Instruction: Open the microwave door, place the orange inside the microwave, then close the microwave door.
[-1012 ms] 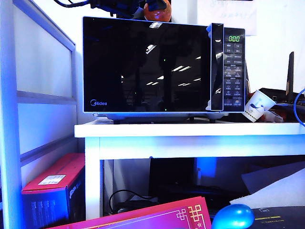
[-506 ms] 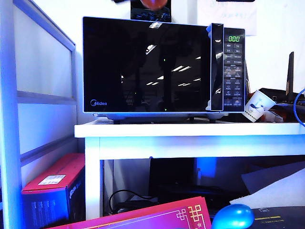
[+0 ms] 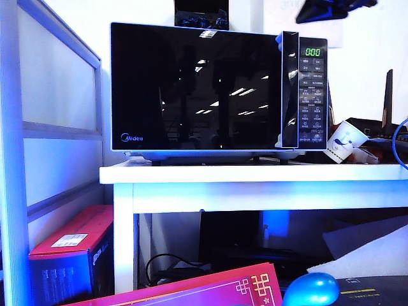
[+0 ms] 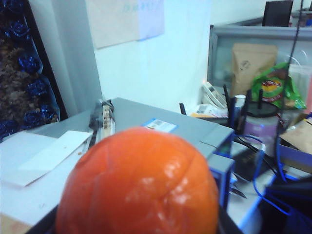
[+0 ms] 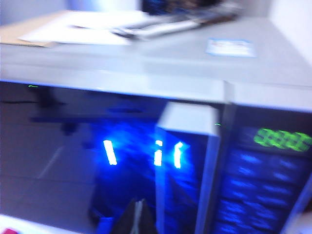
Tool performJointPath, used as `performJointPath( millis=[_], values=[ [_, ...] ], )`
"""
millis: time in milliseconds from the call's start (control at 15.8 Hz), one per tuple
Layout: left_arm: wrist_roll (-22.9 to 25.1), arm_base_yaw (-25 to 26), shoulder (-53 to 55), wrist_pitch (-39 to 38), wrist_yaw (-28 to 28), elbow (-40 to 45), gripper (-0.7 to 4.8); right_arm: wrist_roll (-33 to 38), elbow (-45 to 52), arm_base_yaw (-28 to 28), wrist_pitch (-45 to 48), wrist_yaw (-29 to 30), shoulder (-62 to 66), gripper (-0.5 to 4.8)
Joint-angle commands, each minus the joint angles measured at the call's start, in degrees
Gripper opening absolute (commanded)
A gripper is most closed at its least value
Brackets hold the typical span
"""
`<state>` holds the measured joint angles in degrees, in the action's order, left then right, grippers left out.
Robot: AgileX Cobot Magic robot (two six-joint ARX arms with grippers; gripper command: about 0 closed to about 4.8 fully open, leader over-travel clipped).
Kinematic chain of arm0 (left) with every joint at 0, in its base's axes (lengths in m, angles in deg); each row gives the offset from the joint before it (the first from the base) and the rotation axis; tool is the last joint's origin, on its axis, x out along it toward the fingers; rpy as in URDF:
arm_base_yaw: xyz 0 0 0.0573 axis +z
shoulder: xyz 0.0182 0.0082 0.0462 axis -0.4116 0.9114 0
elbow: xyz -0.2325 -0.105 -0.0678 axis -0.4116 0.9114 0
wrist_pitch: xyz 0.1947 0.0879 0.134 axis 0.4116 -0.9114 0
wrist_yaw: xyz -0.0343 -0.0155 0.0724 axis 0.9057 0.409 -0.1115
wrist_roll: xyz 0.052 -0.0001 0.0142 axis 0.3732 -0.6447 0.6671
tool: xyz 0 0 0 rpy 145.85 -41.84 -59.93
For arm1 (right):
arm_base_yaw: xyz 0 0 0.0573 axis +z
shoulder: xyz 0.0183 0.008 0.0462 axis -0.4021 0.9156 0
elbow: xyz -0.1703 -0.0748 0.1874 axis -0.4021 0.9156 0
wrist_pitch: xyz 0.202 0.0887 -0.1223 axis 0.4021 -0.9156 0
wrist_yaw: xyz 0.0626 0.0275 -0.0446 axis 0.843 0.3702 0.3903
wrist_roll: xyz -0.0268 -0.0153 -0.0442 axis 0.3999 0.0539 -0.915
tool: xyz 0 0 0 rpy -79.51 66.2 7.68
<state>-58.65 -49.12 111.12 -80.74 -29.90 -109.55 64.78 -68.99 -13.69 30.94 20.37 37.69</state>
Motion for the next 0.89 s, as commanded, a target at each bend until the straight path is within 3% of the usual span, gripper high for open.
performJointPath(
  millis=[63, 316, 506, 570, 633, 696, 759, 886],
  values=[
    [0.2, -0.1, -3.1, -2.1, 0.3, -0.3, 1.92, -0.3, 7.6, 0.0, 11.4, -1.0, -0.3, -0.01],
    [0.2, -0.1, -3.3, -4.2, 0.3, -0.3, 1.92, -0.2, 17.8, 0.8, 29.4, -3.9, 0.1, -0.01],
    [0.2, -0.1, -3.3, -4.7, 0.3, -0.3, 1.91, 0.2, 18.0, 0.8, 30.1, -4.0, 1.7, 0.0],
    [0.2, -0.1, -3.3, -4.7, 0.3, -0.3, 1.91, 0.2, 18.0, 0.8, 30.5, -4.0, 2.3, 0.28],
    [0.2, -0.1, -3.4, -4.8, 0.3, -0.3, 1.91, 0.2, 18.0, 0.8, 30.7, -4.0, 3.1, 2.74],
    [0.2, -0.1, -3.4, -4.8, 0.3, -0.3, 1.91, 0.2, 18.0, 0.8, 31.0, -4.1, 3.6, 3.98],
    [0.2, -0.1, -3.4, -5.0, 0.3, -0.3, 1.91, 0.2, 18.0, 0.8, 31.4, -5.5, 3.9, 4.22],
    [0.2, -0.1, -3.4, -5.3, 0.3, -0.3, 1.91, 0.3, 18.0, 0.8, 33.9, -7.6, 4.4, 4.22]
  ],
)
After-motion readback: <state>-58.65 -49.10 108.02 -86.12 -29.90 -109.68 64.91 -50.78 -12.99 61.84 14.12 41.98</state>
